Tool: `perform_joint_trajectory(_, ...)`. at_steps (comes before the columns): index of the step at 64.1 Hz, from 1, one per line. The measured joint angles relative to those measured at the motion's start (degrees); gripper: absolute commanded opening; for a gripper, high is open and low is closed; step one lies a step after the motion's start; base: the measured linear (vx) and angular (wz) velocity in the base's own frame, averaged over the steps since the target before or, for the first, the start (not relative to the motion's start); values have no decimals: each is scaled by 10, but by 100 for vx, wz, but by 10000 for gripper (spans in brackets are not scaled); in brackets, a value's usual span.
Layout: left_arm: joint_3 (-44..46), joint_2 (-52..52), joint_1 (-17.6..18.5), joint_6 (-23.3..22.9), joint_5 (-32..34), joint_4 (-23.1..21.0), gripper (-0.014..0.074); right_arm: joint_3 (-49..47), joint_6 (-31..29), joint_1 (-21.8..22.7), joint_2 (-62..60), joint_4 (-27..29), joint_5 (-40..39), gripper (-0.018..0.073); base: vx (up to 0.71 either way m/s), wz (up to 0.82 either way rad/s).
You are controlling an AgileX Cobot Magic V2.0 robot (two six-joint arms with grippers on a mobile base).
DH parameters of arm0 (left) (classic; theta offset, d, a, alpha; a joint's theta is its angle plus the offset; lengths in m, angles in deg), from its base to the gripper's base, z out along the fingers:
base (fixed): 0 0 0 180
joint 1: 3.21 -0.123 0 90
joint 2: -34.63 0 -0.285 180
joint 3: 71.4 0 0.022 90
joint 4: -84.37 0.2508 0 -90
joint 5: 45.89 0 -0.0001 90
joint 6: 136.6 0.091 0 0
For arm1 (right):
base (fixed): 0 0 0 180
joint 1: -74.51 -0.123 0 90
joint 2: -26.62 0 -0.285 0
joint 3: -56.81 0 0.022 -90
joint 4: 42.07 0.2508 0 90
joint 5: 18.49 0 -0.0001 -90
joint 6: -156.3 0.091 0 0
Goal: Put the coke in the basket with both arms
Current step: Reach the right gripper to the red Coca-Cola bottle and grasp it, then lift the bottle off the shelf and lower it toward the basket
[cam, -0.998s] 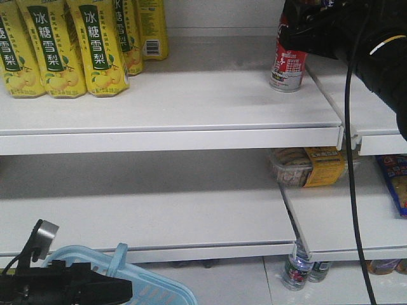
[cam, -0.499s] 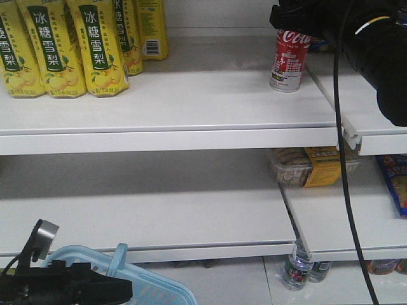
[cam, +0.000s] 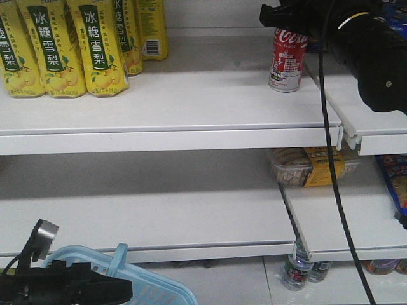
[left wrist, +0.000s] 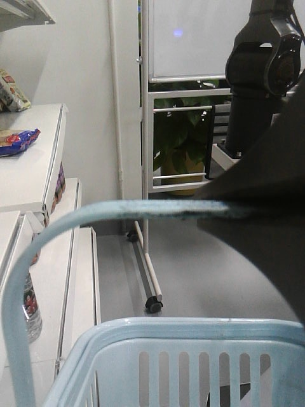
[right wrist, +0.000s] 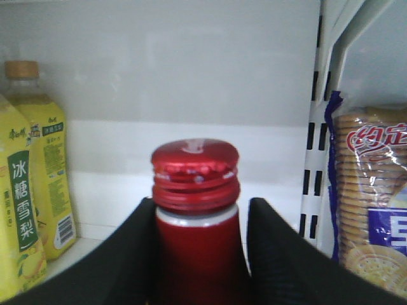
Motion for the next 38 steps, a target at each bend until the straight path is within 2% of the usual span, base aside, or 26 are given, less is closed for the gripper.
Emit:
perform_joint_trajectory(3, 0, 0, 0, 0, 0, 0, -6, 0, 0, 1, 0, 1, 0, -16, 0, 0)
perform_joint_trajectory(20, 0, 0, 0, 0, 0, 0, -6, -2, 0, 1, -3, 1, 10, -9, 0, 0)
perform_joint_trajectory(31, 0, 0, 0, 0, 0, 0, -6, -2, -5, -5, -37, -5, 84, -9, 0, 0)
perform_joint_trajectory(38, 0, 0, 0, 0, 0, 0, -6, -1, -19, -24, -64, -17, 135, -9, 0, 0)
